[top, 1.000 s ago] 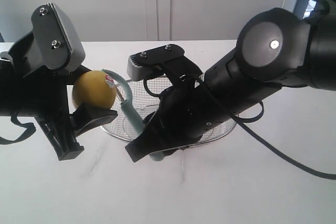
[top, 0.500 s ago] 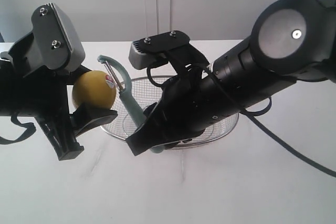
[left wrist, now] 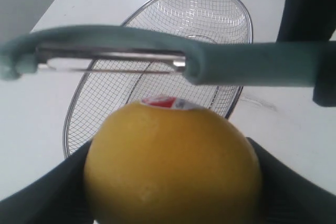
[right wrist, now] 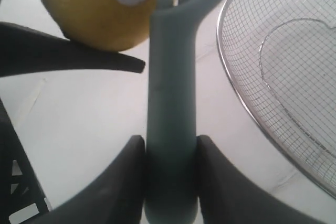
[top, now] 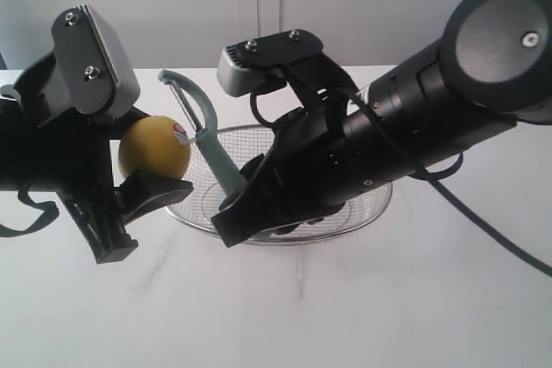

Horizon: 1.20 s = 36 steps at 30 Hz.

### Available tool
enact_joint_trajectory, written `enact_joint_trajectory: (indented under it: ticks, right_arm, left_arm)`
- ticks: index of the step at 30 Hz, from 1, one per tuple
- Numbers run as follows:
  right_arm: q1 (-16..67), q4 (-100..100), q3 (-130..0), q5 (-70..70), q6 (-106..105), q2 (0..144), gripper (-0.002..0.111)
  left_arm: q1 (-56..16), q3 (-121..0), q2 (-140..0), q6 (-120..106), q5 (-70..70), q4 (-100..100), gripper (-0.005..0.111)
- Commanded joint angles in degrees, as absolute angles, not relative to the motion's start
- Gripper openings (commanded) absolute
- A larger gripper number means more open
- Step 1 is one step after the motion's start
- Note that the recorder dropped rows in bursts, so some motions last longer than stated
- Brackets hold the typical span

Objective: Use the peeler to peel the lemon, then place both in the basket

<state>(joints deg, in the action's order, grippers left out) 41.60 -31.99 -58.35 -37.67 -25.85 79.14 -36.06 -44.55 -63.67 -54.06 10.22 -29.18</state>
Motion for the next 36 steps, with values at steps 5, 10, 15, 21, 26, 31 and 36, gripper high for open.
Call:
enact_joint_trajectory:
  ticks: [5, 10, 15, 21, 26, 31, 36]
  right_arm:
    - [41.6, -31.1, -58.7, -37.6, -25.4, 70.8, 0.0]
    - [41.6, -28.5, -58.7, -37.6, -24.9, 63.5, 0.0]
    - [41.6, -21.8, -58.7, -37.2, -18.7, 58.2, 0.0]
    - [41.6, -19.4, -58.7, -37.5, -16.4, 58.0, 0.0]
    - [41.6, -17.8, -58.6, -37.3, -16.2, 59.8, 0.0]
    - [41.6, -13.5, -58.6, -36.7, -13.0, 62.6, 0.0]
    - [41.6, -7.1, -58.6, -35.7, -8.3, 64.7, 0.0]
  left_arm:
    - [-36.1, -44.5, -63.5, -53.6, 10.6, -30.4, 0.0]
    - [-36.1, -44.5, -63.5, -53.6, 10.6, -30.4, 0.0]
    - [-36.1, -44.5, -63.5, -53.6, 10.6, -30.4, 0.0]
    - [-36.1, -44.5, -63.5, -53.6, 10.6, -30.4, 0.0]
    - [-36.1, -44.5, -63.5, -53.6, 10.6, -30.5, 0.0]
    - [-36.1, -44.5, -63.5, -53.6, 10.6, -30.6, 0.0]
    - [-36.1, -44.5, -63.5, -53.6, 11.3, -30.6, 0.0]
